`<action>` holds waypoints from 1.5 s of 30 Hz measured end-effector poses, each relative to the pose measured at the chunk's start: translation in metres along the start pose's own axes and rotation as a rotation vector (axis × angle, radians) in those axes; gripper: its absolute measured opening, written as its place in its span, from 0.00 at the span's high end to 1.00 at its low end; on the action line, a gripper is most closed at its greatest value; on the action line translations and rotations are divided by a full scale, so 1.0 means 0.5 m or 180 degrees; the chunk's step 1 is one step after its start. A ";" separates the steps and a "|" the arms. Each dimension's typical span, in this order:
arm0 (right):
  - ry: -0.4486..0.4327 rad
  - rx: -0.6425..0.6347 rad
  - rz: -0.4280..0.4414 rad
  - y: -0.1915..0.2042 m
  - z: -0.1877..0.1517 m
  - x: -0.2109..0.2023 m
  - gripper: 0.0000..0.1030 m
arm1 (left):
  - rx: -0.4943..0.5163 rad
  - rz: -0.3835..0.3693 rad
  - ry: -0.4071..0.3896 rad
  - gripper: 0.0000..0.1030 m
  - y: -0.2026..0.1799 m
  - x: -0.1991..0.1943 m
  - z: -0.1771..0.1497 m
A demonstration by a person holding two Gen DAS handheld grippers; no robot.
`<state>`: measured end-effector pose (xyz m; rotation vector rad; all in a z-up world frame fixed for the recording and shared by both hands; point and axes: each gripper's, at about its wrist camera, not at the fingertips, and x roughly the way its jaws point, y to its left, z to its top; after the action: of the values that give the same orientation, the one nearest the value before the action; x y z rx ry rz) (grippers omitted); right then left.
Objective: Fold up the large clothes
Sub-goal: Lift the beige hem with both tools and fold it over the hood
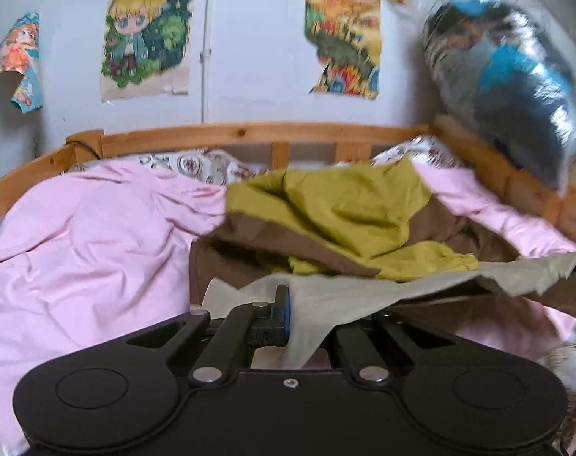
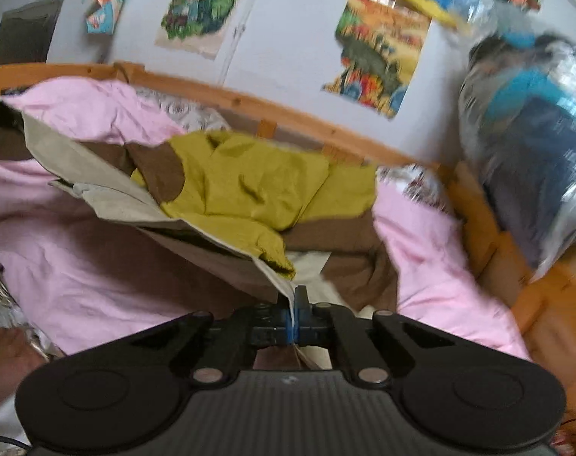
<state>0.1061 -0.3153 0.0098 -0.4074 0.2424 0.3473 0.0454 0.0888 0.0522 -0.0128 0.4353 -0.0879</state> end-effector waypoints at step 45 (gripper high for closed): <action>0.0403 -0.0367 -0.0170 -0.052 0.131 0.676 0.84 | -0.0185 0.0203 0.1283 0.90 0.089 0.693 0.185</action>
<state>0.4349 -0.2154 -0.0233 -0.5495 0.3354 0.2841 0.4009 0.1022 -0.0111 -0.0388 0.8404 -0.0141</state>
